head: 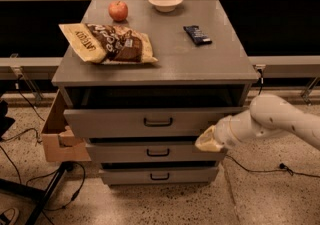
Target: Close top drawer
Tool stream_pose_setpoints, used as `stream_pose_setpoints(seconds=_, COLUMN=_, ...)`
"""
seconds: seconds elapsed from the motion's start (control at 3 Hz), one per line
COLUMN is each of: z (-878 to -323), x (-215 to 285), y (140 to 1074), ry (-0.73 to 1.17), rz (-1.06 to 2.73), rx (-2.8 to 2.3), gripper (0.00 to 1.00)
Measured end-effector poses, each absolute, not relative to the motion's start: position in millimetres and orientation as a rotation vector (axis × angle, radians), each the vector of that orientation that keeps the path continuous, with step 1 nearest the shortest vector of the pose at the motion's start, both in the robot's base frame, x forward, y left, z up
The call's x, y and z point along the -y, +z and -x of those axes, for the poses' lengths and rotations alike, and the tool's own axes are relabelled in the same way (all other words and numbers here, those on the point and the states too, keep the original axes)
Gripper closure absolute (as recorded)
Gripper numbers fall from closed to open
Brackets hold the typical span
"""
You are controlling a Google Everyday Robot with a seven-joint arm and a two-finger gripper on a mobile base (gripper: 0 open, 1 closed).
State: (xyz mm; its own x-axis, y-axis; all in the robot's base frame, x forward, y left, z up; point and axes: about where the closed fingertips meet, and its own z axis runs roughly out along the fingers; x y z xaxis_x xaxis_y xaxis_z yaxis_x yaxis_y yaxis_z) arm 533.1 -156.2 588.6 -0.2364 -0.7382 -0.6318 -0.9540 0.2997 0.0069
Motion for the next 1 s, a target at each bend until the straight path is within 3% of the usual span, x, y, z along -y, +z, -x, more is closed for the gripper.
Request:
stream_pose_setpoints(seconds=0.33, z=-575.3, x=161.7, y=588.9, ry=0.527, rz=1.496, rx=-2.018, gripper=1.0)
stream_pose_setpoints(seconds=1.0, z=-591.8, x=165.5, y=591.9, ry=0.507, rz=1.491, rx=-2.008, gripper=1.0)
